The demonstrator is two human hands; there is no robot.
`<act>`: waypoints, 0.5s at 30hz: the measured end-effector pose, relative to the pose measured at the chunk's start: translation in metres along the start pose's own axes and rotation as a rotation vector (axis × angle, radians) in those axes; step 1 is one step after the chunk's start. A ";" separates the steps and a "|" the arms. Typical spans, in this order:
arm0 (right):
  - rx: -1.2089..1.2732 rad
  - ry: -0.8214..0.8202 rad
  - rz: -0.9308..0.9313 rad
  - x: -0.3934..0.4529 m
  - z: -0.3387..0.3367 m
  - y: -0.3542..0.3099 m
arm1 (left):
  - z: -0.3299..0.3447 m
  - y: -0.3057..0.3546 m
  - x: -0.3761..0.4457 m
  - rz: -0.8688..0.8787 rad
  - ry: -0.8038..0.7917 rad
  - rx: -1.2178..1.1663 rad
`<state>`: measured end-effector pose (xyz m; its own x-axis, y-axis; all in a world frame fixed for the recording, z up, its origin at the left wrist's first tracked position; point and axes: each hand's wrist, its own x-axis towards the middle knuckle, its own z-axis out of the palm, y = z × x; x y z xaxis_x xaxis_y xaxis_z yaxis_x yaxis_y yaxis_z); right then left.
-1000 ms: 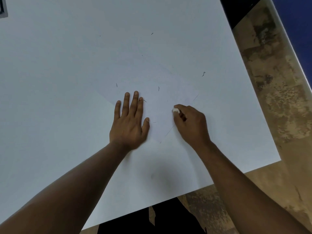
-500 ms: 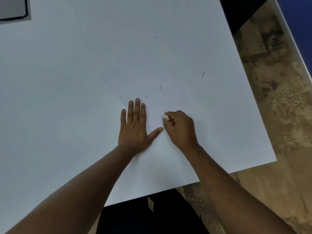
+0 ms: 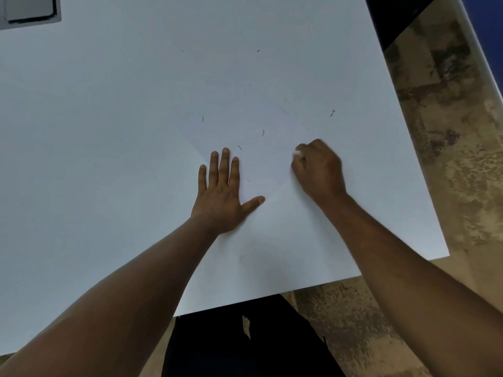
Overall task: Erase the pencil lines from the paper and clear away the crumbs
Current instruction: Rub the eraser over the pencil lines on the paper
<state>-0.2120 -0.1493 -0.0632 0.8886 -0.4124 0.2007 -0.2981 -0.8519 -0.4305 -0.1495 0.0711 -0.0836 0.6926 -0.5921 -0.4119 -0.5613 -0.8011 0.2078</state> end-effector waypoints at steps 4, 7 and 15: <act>0.087 -0.168 -0.237 -0.035 0.014 -0.038 | 0.004 -0.002 0.000 0.011 0.035 0.007; 0.030 -0.207 -0.317 -0.036 0.021 -0.037 | 0.005 -0.002 -0.001 0.008 0.048 0.018; -0.139 -0.013 0.018 0.024 -0.009 0.039 | 0.004 -0.001 -0.001 -0.003 0.055 -0.004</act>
<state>-0.2055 -0.1953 -0.0669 0.8870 -0.4242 0.1823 -0.3582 -0.8814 -0.3080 -0.1517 0.0731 -0.0870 0.7184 -0.5936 -0.3628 -0.5573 -0.8032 0.2105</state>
